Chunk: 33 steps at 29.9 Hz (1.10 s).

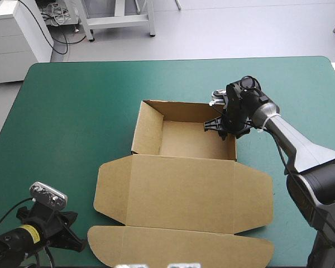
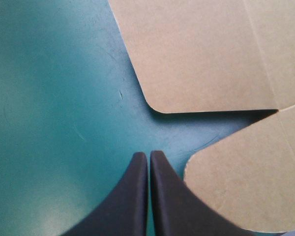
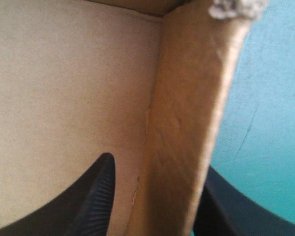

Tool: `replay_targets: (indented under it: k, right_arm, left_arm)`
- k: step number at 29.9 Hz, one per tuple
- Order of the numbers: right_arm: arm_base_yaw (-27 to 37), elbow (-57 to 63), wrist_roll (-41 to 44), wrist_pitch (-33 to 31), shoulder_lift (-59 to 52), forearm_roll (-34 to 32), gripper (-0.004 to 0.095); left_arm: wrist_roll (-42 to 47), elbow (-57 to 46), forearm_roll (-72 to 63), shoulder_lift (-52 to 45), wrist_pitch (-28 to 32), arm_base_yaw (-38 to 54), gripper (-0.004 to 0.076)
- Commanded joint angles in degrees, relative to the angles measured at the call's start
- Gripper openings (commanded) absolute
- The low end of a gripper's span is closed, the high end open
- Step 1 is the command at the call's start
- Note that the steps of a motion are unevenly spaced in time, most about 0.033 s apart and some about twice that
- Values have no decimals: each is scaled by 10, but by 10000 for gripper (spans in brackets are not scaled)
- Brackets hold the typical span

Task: Fold the box

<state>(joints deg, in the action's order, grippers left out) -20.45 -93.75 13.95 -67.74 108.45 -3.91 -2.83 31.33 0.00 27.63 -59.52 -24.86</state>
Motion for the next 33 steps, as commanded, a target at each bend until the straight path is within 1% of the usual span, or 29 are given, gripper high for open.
replay_targets:
  k: [1,3,7,13,16,19,22,26,30,33]
  right_arm:
    - [2,-15,-5,7,-24,-4,301]
    - [2,-15,-5,7,-24,-4,211]
    - [2,-15,-5,7,-24,-6,-22]
    - [11,-24,-8,7,-27,-18,-16]
    - [41,-49,-30,7,-33,-18,-16]
    - [97,-75,-62,7,-41,-46,-16]
    - [168,-90,-90,7,-47,-102,-16]
    - [290,-93,-117,7,-42,-136,-16]
    - [417,-93,-94,12,-31,-131,-16]
    - [478,-93,-94,19,-30,-113,-16]
  left_arm:
    - [0,-7,0,-25,50,-2,-8]
    - [0,-7,0,-36,60,-2,-8]
    - [0,-10,0,-42,79,-2,-8]
    - [0,-10,0,-42,82,-2,-8]
    - [0,-10,0,-42,82,-2,-8]
    - [0,-10,0,-42,82,-2,-8]
    - [-1,-10,0,-42,80,-2,-8]
    - [-1,-10,0,-42,80,-2,-8]
    - [-2,-10,0,-42,80,-2,-8]
    - [-2,-10,0,-42,80,-2,-8]
